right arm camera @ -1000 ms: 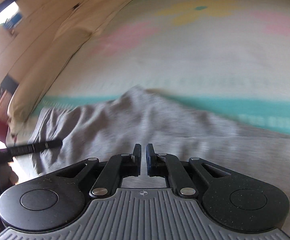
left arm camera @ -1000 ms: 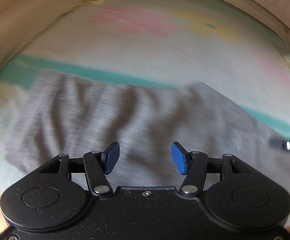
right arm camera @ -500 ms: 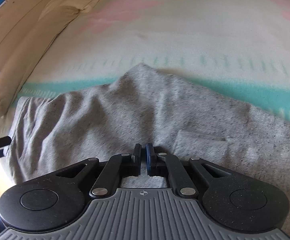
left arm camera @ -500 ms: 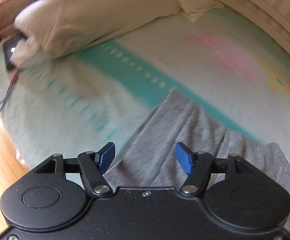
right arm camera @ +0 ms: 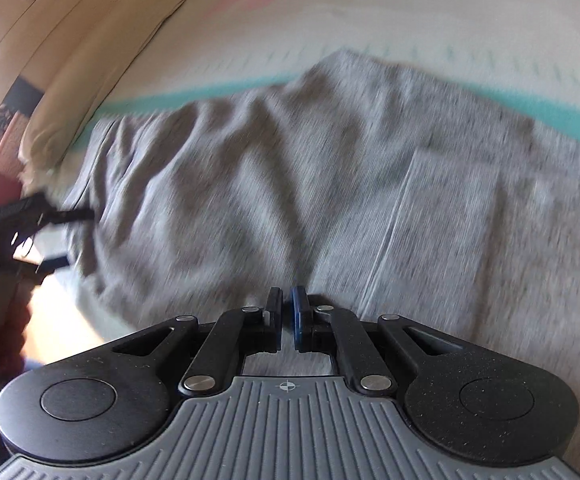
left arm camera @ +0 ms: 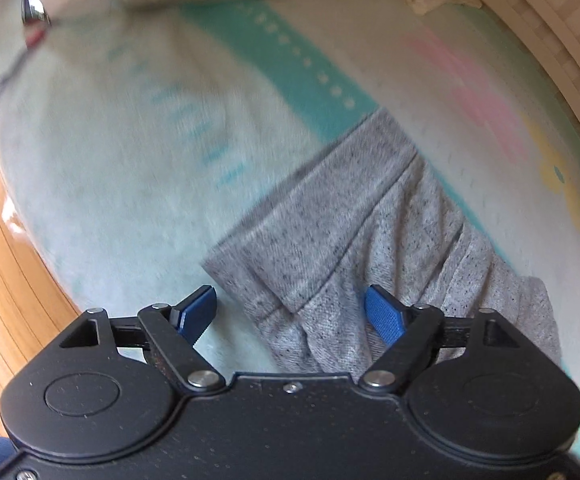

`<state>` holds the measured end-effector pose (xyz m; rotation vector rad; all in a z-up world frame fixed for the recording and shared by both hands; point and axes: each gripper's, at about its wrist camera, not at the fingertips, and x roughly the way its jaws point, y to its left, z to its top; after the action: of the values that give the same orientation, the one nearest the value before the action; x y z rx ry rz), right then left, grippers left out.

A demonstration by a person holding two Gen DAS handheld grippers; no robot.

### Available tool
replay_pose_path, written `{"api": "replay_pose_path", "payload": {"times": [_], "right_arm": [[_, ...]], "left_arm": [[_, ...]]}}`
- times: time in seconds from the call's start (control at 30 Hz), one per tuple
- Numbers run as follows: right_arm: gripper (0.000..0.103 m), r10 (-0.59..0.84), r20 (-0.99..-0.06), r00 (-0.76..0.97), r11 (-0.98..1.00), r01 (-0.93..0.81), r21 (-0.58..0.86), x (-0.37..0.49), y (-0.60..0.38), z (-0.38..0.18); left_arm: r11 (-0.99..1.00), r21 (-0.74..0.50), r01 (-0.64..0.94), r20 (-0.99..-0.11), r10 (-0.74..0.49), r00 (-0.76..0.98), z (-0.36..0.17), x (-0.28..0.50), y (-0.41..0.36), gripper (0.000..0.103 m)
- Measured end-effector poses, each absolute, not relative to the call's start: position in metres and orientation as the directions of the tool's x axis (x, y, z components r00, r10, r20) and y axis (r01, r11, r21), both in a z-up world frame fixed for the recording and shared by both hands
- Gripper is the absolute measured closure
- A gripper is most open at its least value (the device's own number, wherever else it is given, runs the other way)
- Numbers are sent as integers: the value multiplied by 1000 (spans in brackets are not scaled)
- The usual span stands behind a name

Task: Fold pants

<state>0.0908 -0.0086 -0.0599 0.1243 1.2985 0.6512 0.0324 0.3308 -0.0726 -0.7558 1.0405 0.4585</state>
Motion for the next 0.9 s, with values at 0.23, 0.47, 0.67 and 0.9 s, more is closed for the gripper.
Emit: {"api": "replay_pose_path", "payload": {"times": [0.23,0.47,0.67,0.9], "right_arm": [[96,541,-840,40,771,-422,477,67,-15,-57],[96,589,-792,158,771,-404,492,75,-45,-25],[96,519,-837,172,831,-332,446,80,-62,-41],[97,563,-814,144,803,-327,498,73,-73,-46]], "left_arm": [[654,-365,-662,-863,28,504,-76,48,329,13],[613,-475,-631,-798,2,603,-68,41,332,70],[727,-415,-547,-749,68,659,-31,41,302,73],[837,-389,-386,-643,53,764,35,39,251,76]]}}
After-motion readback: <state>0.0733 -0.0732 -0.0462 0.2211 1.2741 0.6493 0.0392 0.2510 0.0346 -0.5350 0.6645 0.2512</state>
